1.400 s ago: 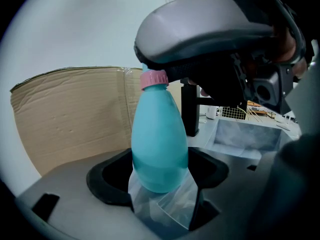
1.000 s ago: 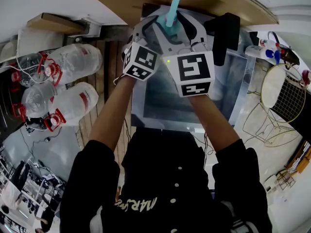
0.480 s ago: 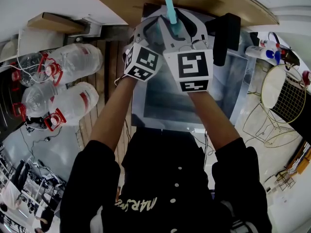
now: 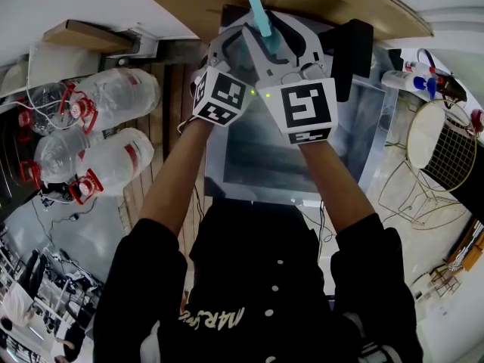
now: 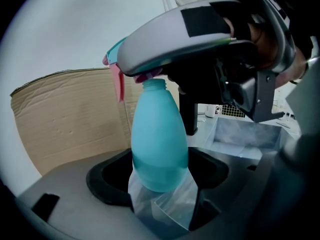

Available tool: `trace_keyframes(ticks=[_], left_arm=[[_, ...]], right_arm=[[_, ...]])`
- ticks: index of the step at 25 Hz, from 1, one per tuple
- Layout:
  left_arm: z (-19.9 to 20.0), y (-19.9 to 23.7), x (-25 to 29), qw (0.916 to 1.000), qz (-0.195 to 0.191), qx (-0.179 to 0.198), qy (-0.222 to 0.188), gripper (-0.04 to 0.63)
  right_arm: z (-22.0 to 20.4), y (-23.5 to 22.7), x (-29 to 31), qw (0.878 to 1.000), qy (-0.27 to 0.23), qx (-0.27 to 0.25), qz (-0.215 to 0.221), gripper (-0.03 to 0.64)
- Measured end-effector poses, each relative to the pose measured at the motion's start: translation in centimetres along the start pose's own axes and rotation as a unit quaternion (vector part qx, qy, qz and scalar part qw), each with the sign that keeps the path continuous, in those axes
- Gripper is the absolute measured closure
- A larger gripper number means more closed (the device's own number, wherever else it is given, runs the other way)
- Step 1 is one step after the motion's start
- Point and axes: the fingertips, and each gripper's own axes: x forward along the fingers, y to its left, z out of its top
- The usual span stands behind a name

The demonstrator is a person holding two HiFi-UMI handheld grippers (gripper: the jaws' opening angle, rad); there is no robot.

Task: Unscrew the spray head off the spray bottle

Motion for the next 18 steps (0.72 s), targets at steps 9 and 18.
trace_keyframes(ticks=[9,18], left_arm=[[0.0,0.0,0.0,1.0,0.001,-0.004,-0.004,0.232],[-0.1,0.0,0.1,1.0,0.002,-0.006,-0.004,0.232]], right_arm=[[2.8,-0.3,-1.2,0.999,-0.04,0.009,0.007,0.46],[7.1,-0.6,-2.9,0.994,-0.106,0.027,0.014,0.46]])
